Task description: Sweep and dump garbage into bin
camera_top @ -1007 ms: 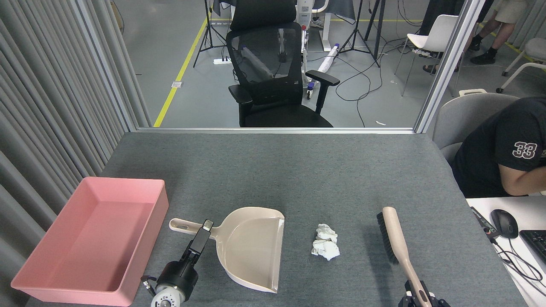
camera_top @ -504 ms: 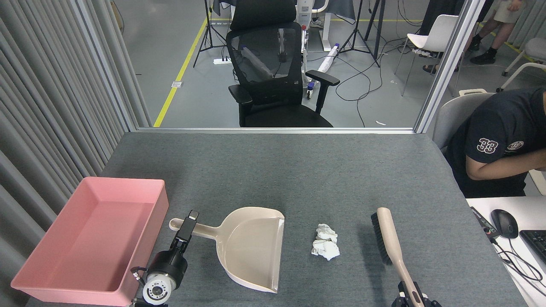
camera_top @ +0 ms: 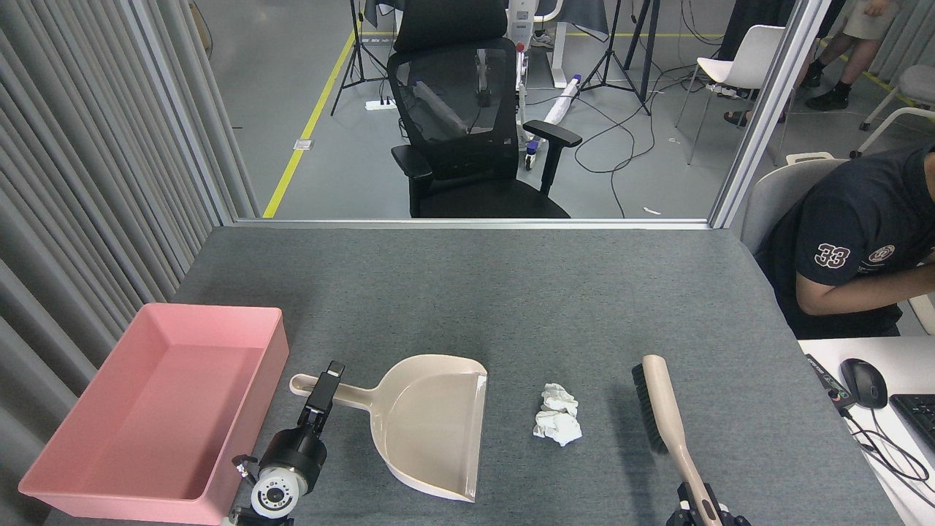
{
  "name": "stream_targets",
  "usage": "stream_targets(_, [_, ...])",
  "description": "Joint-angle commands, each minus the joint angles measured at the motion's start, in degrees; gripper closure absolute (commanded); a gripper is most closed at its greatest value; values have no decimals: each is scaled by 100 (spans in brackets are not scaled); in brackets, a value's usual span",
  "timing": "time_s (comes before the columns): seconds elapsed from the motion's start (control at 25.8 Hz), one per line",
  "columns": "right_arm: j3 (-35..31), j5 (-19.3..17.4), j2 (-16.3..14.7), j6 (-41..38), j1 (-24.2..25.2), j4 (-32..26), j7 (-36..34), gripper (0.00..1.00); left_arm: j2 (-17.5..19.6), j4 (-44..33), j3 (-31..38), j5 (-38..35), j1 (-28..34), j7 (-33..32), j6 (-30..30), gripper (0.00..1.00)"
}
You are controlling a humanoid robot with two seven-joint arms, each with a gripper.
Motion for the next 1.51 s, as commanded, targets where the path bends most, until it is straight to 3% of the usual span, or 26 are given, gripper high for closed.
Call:
stream_targets(0.0, [0,-1,10,-3,5,-13,2,95,-12,66,36,2,-28,-56,-30,2])
stream_targets(0.08, [0,-1,10,-3,5,-13,2,95,-30,66,45,2,-28,-65,-30,5])
stream_targets(0.15, [0,-1,10,-3,5,-21,-16,95,-30,66,54,2,-28,-109,-30,18])
stream_targets(0.35, [0,-10,19,-3,5,-39,-60,95,-21,101,54,2,-98,-135,-48,24])
stream_targets(0.43, [0,-1,28,-3,13,-30,-60,95,-30,101,71,11,-98,-135,-57,33])
stream_targets(0.66, [9,-1,54,6,5,-39,-60,95,-48,101,300,11,-98,-381,-57,46])
stream_targets(0.85, [9,-1,54,6,5,-39,-69,95,-48,57,423,2,-81,-469,-74,50])
stream_targets(0.97, [9,-1,63,6,5,-39,-69,94,-56,48,484,11,-81,-610,-118,61])
stream_targets(1.47, [44,-10,54,-21,31,-39,-77,95,-197,22,643,-25,-63,-909,-250,83])
